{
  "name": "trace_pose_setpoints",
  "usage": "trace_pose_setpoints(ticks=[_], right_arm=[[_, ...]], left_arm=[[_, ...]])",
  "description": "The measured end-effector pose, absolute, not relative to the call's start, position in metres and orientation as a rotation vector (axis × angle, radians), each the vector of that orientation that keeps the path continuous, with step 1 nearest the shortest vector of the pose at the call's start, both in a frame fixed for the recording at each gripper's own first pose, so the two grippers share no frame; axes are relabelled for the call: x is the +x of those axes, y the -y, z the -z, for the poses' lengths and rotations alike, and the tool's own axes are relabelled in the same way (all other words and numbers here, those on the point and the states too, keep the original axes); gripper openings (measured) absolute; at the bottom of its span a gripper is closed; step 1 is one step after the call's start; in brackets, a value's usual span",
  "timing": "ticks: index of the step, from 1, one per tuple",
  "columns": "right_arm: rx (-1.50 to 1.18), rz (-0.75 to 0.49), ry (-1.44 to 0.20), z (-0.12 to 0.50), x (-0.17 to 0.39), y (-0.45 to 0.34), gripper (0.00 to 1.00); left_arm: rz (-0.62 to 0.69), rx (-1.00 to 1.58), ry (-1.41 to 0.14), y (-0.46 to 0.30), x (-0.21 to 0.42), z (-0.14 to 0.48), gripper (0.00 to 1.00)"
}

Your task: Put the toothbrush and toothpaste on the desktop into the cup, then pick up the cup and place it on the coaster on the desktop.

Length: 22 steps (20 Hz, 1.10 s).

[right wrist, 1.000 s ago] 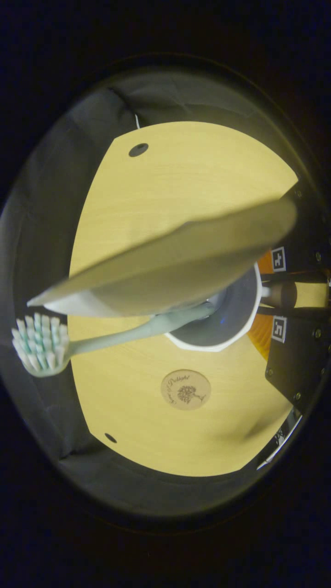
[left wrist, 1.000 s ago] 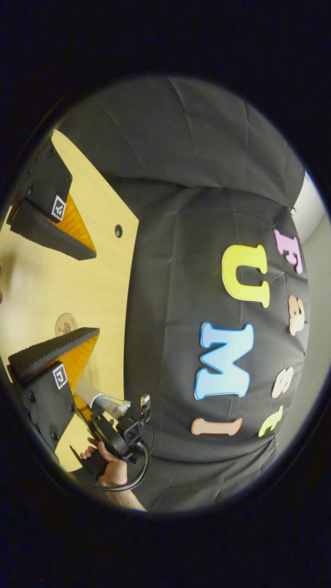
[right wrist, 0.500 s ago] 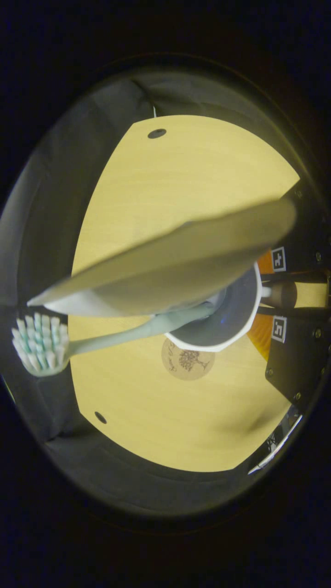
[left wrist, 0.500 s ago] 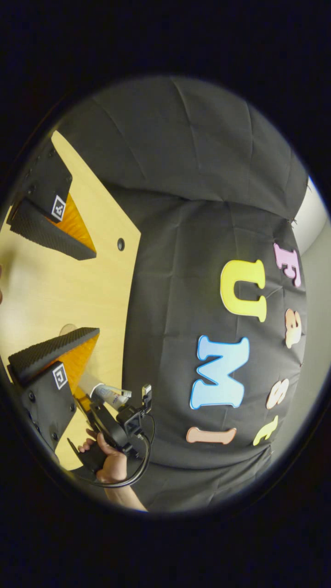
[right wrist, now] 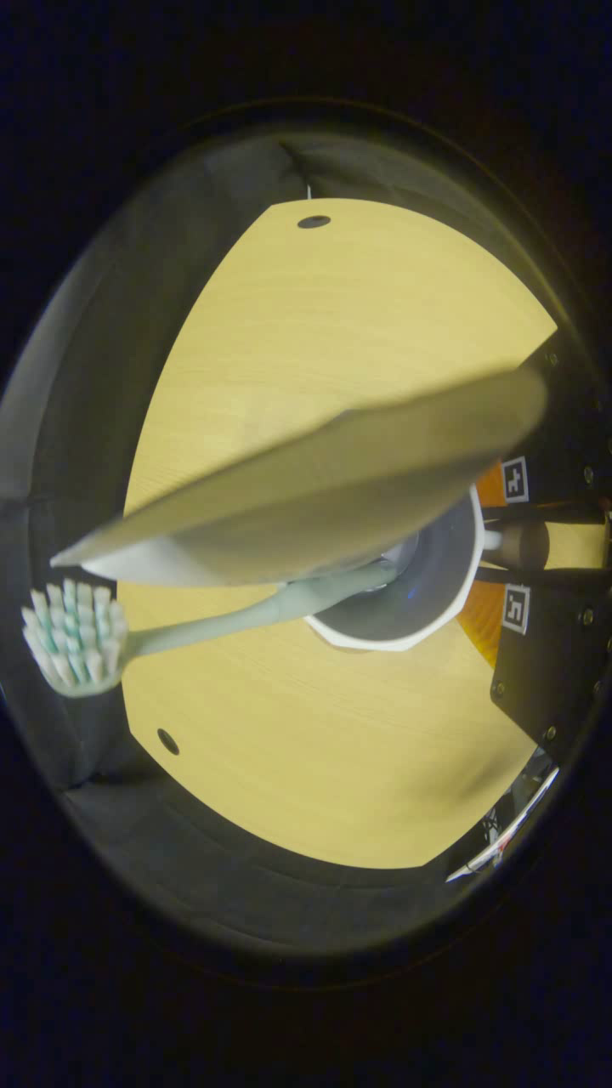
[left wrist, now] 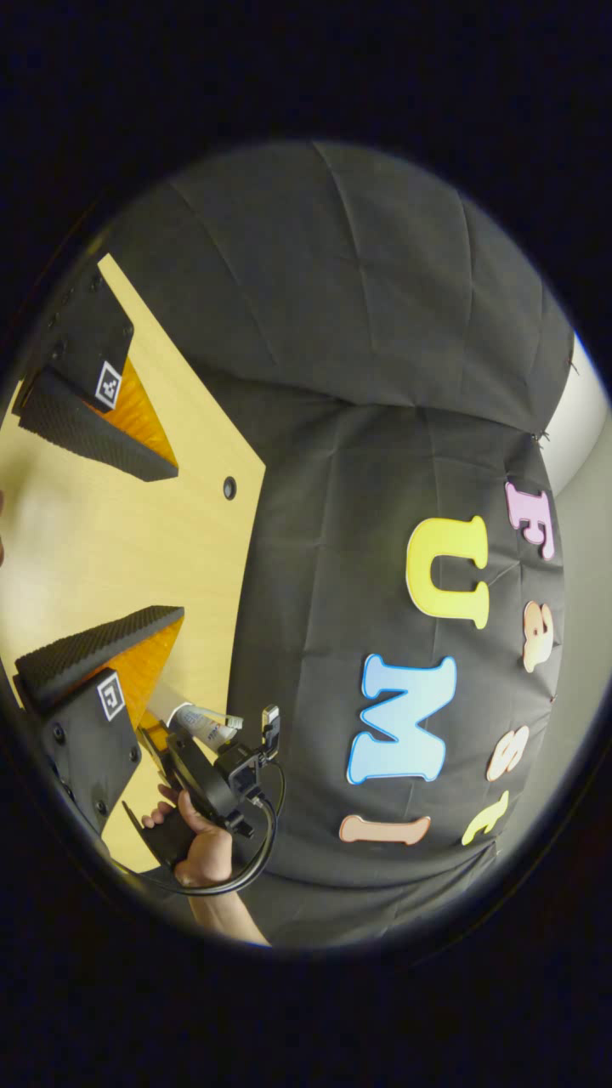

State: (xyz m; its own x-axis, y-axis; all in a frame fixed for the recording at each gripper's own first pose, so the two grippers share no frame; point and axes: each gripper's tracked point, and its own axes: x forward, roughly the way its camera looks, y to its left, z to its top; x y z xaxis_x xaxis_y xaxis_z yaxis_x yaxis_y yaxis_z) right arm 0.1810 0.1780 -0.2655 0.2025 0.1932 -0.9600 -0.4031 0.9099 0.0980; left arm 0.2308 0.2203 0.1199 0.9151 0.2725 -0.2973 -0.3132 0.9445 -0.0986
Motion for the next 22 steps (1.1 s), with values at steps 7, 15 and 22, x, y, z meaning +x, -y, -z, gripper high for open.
trace_pose_setpoints(ticks=[7, 15, 22], right_arm=[[-0.2, -0.434, -1.304, 0.266, 0.18, -0.203, 0.2], [-0.211, -0.437, -1.309, 0.269, 0.179, -0.215, 0.2], [-0.216, -0.428, -1.313, 0.273, 0.181, -0.227, 0.2]], left_arm=[[-0.333, -0.151, -0.295, -0.238, 0.217, -0.117, 0.96], [-0.348, -0.15, -0.298, -0.248, 0.209, -0.117, 0.96], [-0.359, -0.155, -0.302, -0.256, 0.203, -0.115, 0.96]])
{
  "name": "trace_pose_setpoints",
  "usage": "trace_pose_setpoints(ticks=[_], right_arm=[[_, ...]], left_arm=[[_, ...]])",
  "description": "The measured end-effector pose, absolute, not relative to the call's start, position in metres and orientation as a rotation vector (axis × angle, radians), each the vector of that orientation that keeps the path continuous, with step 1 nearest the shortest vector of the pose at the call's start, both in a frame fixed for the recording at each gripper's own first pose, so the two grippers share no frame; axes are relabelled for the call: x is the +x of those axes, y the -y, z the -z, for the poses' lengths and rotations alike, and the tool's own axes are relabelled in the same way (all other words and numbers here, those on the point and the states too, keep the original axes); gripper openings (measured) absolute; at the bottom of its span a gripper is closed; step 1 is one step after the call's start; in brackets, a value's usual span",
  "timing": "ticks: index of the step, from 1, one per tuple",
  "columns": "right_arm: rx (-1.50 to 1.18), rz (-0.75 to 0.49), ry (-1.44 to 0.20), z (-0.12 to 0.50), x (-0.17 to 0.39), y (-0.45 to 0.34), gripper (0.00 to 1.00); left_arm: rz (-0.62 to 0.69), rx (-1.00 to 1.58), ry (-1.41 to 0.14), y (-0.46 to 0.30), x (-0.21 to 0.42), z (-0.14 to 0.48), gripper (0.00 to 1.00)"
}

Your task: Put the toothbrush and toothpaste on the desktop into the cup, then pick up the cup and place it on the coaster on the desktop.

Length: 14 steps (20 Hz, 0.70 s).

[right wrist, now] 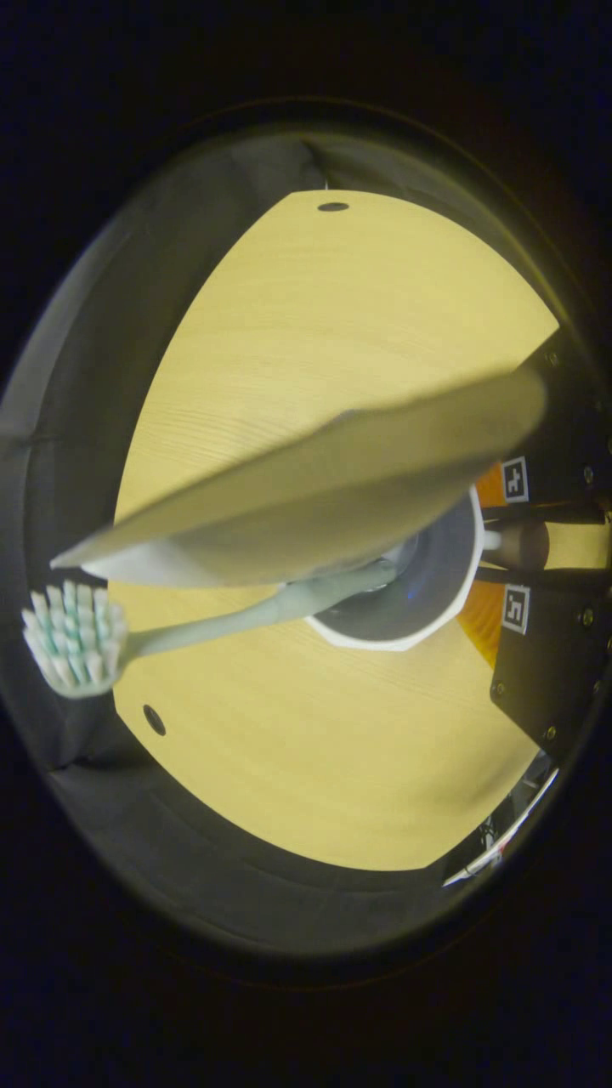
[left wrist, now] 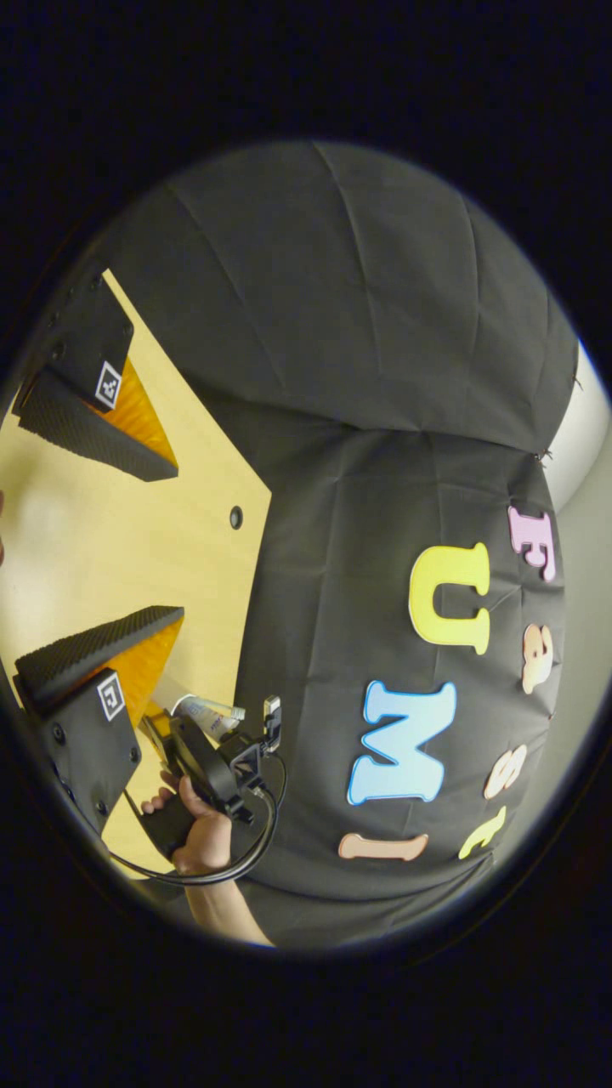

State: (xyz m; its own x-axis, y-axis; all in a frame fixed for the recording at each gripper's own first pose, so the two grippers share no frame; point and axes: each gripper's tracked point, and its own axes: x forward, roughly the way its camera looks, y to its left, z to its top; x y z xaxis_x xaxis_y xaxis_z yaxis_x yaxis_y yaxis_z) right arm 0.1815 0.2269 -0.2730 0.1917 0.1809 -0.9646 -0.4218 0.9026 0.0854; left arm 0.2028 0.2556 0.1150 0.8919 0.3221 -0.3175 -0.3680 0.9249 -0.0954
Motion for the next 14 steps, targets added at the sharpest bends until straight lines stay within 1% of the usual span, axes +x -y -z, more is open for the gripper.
trace_pose_setpoints(ticks=[3, 4, 5, 11, 14], right_arm=[[-0.213, -0.422, -1.316, 0.274, 0.181, -0.222, 0.2], [-0.209, -0.422, -1.318, 0.275, 0.181, -0.222, 0.2], [-0.206, -0.423, -1.318, 0.276, 0.181, -0.219, 0.2], [-0.202, -0.413, -1.315, 0.282, 0.179, -0.211, 0.2], [-0.214, -0.405, -1.313, 0.283, 0.186, -0.222, 0.2]], left_arm=[[-0.366, -0.156, -0.305, -0.258, 0.2, -0.114, 0.96], [-0.369, -0.156, -0.307, -0.259, 0.199, -0.113, 0.99], [-0.37, -0.158, -0.308, -0.259, 0.198, -0.113, 0.96], [-0.361, -0.152, -0.305, -0.253, 0.201, -0.118, 0.96], [-0.359, -0.153, -0.305, -0.252, 0.199, -0.118, 0.96]])
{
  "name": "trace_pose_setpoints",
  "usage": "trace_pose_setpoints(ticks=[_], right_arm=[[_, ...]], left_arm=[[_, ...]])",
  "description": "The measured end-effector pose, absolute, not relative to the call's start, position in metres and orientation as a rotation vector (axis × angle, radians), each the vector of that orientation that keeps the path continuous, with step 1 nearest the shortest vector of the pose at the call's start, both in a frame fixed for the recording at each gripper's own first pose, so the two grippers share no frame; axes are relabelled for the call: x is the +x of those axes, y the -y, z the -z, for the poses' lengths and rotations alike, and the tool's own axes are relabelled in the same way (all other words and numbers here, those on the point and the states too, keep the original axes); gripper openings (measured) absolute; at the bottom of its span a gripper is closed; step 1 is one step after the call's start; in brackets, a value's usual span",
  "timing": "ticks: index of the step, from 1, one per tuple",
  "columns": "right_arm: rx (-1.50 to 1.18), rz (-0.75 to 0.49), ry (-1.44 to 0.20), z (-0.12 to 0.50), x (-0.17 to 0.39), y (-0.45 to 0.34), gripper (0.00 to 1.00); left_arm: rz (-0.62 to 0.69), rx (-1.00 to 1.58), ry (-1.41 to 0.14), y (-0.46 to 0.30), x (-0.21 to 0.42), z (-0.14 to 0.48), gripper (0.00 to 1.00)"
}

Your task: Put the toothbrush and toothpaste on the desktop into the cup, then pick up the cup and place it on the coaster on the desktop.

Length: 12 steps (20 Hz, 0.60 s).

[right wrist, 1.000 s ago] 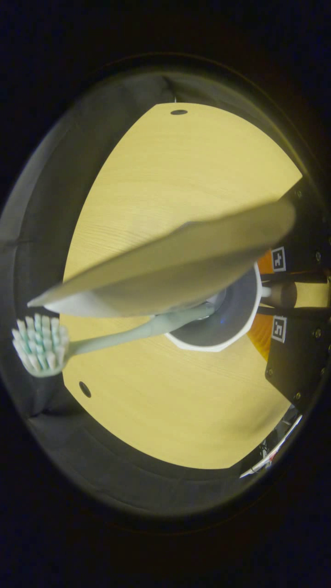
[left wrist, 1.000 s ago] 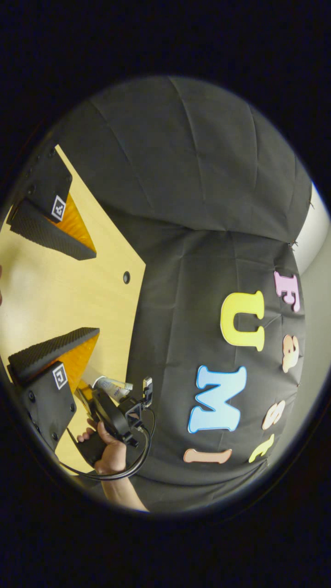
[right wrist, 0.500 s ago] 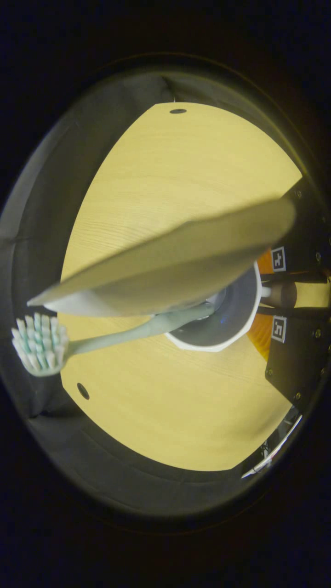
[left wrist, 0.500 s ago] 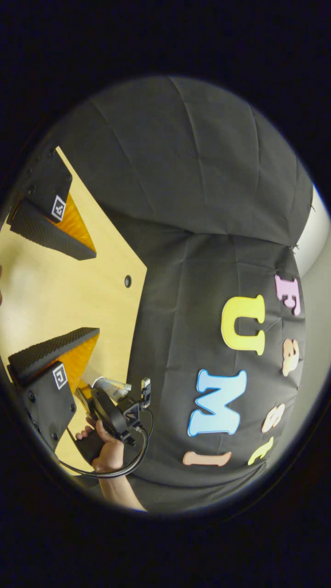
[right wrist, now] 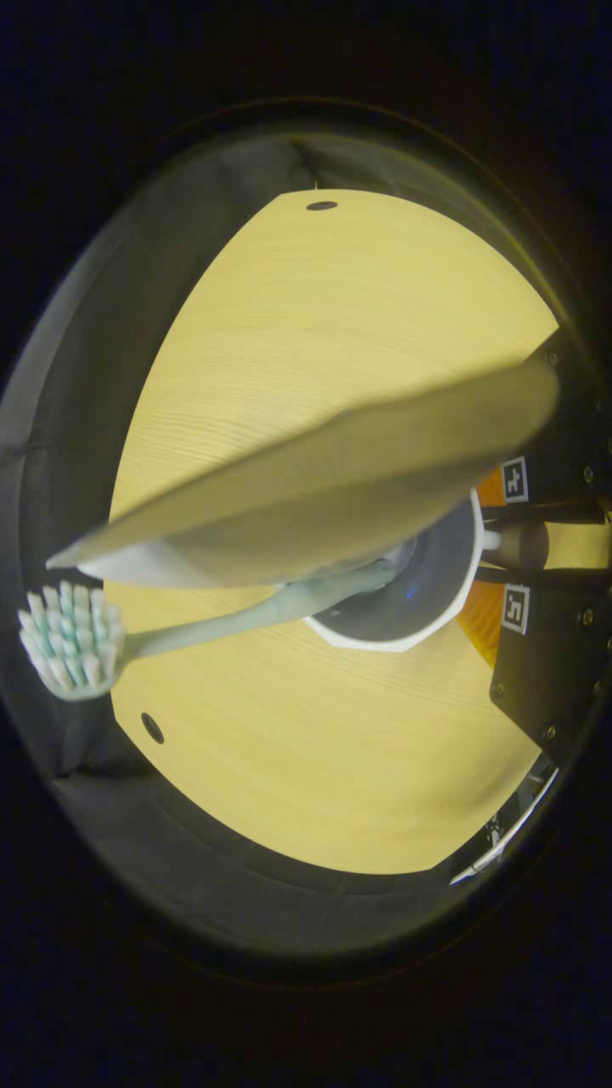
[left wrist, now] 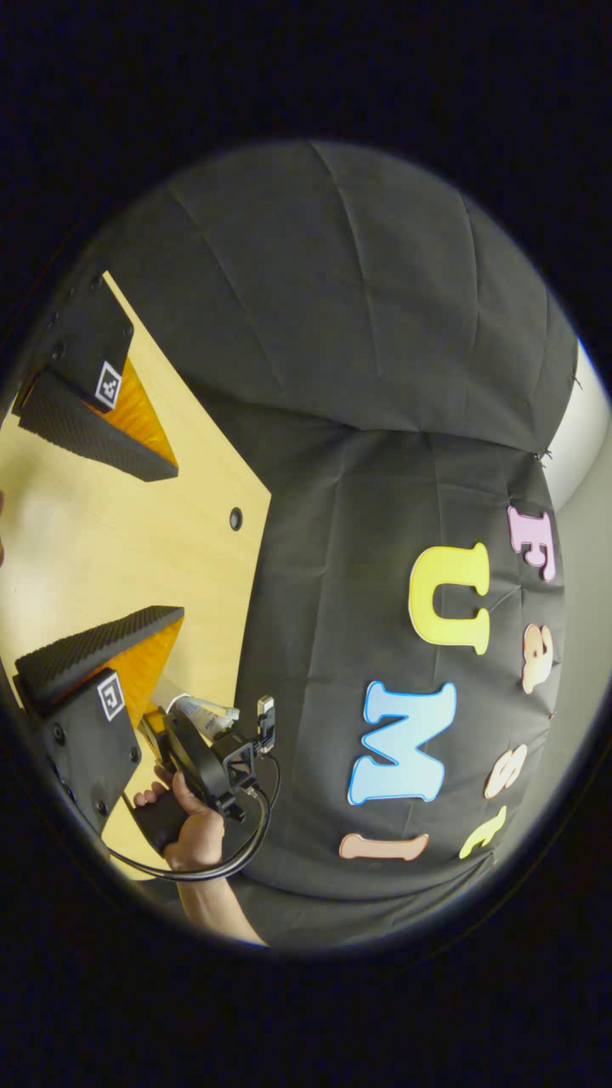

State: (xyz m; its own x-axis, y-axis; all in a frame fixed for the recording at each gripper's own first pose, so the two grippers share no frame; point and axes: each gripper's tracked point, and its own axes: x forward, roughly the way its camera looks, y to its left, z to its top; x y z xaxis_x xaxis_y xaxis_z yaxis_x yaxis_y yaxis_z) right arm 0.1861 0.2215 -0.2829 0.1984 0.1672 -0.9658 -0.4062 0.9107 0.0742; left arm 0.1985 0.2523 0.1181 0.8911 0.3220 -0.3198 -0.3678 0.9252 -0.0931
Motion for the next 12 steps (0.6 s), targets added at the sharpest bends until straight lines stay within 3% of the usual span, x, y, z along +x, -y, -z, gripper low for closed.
trace_pose_setpoints(ticks=[8, 12], right_arm=[[-0.261, -0.375, -1.289, 0.257, 0.184, -0.23, 0.29], [-0.258, -0.368, -1.265, 0.249, 0.188, -0.225, 0.45]], left_arm=[[-0.357, -0.163, -0.301, -0.251, 0.191, -0.12, 0.96], [-0.35, -0.162, -0.297, -0.247, 0.189, -0.122, 0.96]])
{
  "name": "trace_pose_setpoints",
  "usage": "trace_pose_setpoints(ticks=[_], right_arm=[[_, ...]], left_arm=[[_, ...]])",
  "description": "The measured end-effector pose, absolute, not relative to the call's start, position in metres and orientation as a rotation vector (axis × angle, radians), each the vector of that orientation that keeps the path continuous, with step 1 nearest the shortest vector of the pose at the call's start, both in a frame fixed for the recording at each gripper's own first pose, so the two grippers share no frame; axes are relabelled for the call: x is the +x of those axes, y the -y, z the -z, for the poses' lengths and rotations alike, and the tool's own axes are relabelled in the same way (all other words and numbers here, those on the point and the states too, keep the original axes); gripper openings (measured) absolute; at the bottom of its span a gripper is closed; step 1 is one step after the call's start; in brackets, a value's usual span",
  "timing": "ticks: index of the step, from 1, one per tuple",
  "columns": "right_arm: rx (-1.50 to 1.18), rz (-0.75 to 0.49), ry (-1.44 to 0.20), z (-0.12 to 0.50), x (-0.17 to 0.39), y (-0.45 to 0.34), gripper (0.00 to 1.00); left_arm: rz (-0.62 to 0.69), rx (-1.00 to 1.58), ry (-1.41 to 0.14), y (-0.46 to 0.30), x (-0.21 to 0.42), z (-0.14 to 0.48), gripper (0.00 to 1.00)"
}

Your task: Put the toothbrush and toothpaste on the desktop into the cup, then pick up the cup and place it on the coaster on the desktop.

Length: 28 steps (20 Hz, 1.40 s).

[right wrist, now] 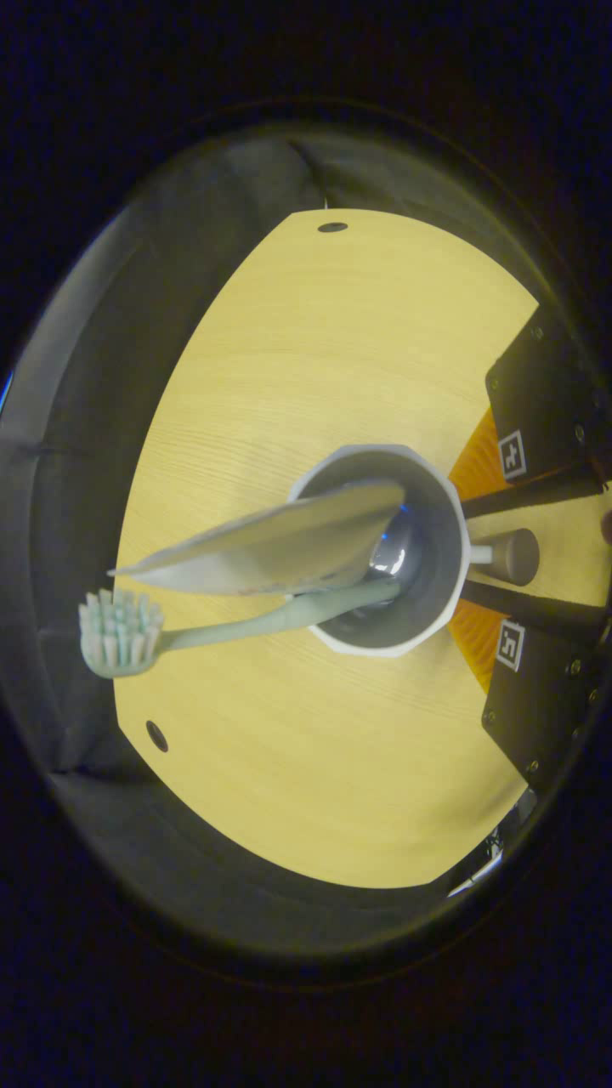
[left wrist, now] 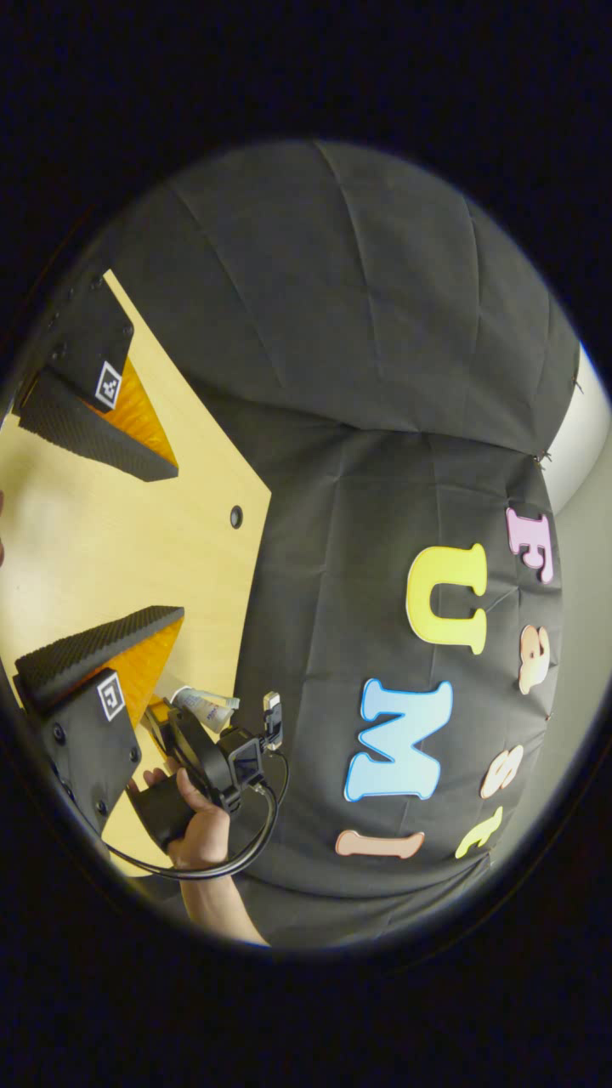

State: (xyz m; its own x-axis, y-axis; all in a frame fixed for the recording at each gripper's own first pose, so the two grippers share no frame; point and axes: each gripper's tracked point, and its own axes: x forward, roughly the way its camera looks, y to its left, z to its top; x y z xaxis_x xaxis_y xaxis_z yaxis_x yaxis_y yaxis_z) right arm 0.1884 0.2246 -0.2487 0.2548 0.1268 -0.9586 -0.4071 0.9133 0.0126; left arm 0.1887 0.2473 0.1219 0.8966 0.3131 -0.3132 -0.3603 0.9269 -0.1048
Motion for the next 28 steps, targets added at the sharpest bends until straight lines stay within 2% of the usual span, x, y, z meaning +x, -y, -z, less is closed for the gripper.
trace_pose_setpoints(ticks=[1, 2, 3, 4, 5, 8, 9, 11, 18, 19, 20, 28], right_arm=[[-0.256, -0.369, -1.261, 0.246, 0.187, -0.225, 0.48], [-0.255, -0.367, -1.255, 0.242, 0.187, -0.224, 0.43], [-0.245, -0.368, -1.245, 0.241, 0.187, -0.225, 0.58], [-0.243, -0.363, -1.23, 0.236, 0.19, -0.223, 0.57], [-0.232, -0.363, -1.223, 0.232, 0.188, -0.222, 0.62], [-0.202, -0.351, -1.199, 0.218, 0.188, -0.214, 0.62], [-0.189, -0.354, -1.187, 0.209, 0.185, -0.213, 0.66], [-0.165, -0.355, -1.152, 0.191, 0.181, -0.207, 0.98], [-0.063, -0.319, -1.006, 0.114, 0.163, -0.162, 0.97], [-0.05, -0.307, -0.97, 0.099, 0.159, -0.151, 0.97], [-0.047, -0.289, -0.933, 0.084, 0.158, -0.139, 0.97], [-0.057, -0.1, -0.611, -0.025, 0.141, -0.028, 0.96]], left_arm=[[-0.346, -0.16, -0.298, -0.246, 0.189, -0.123, 0.96], [-0.343, -0.158, -0.296, -0.244, 0.188, -0.124, 0.96], [-0.337, -0.158, -0.294, -0.241, 0.188, -0.125, 0.96], [-0.33, -0.157, -0.291, -0.239, 0.189, -0.125, 0.96], [-0.324, -0.154, -0.29, -0.236, 0.189, -0.126, 0.96], [-0.293, -0.145, -0.281, -0.225, 0.193, -0.132, 0.96], [-0.283, -0.138, -0.277, -0.221, 0.194, -0.134, 0.96], [-0.254, -0.137, -0.27, -0.214, 0.197, -0.139, 0.96], [-0.131, -0.097, -0.216, -0.163, 0.22, -0.173, 0.96], [-0.109, -0.09, -0.206, -0.154, 0.225, -0.179, 0.99], [-0.086, -0.081, -0.195, -0.143, 0.23, -0.185, 0.93], [0.072, -0.054, -0.108, -0.056, 0.264, -0.265, 0.96]])
